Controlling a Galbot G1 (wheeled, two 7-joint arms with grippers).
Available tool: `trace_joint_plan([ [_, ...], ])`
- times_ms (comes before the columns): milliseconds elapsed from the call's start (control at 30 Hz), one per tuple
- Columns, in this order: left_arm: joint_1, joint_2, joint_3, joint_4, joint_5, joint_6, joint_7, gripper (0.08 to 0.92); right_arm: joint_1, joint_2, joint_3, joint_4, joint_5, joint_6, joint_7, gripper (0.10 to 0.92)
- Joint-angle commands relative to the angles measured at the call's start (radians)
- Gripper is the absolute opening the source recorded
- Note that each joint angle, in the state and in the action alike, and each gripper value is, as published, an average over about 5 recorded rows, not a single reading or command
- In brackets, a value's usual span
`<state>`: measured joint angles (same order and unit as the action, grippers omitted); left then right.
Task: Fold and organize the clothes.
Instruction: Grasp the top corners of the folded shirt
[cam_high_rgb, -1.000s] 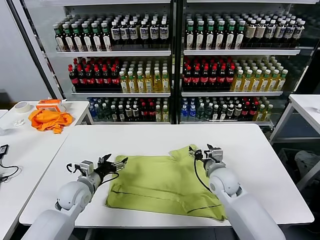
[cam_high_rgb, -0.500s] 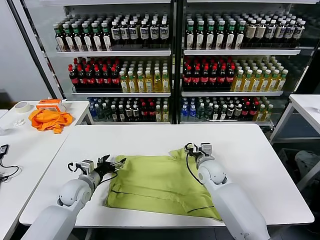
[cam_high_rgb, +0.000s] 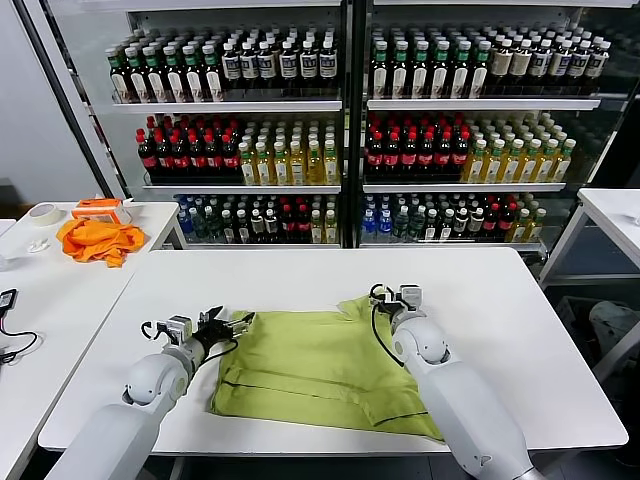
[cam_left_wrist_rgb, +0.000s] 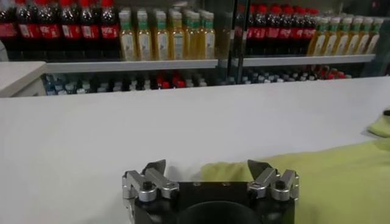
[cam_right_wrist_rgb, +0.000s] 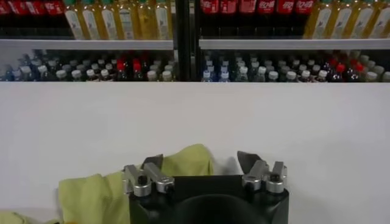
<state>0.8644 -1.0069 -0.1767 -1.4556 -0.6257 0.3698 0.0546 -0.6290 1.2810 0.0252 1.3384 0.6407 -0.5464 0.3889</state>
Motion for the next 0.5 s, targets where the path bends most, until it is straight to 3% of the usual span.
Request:
trace_joint_plan([
  [33,0.003,-0.001,0.004,0.017,0.0,-0.005,0.006,0.749,0.007,0.007,-0.002,-0.023,0.002,-0.002,-0.015,0.593],
  [500,0.02,-0.004,-0.001,0.005,-0.013,-0.021,0.019,0.351,-0.007,0.003,0.0,-0.014,-0.024,0.067,-0.087,0.186],
])
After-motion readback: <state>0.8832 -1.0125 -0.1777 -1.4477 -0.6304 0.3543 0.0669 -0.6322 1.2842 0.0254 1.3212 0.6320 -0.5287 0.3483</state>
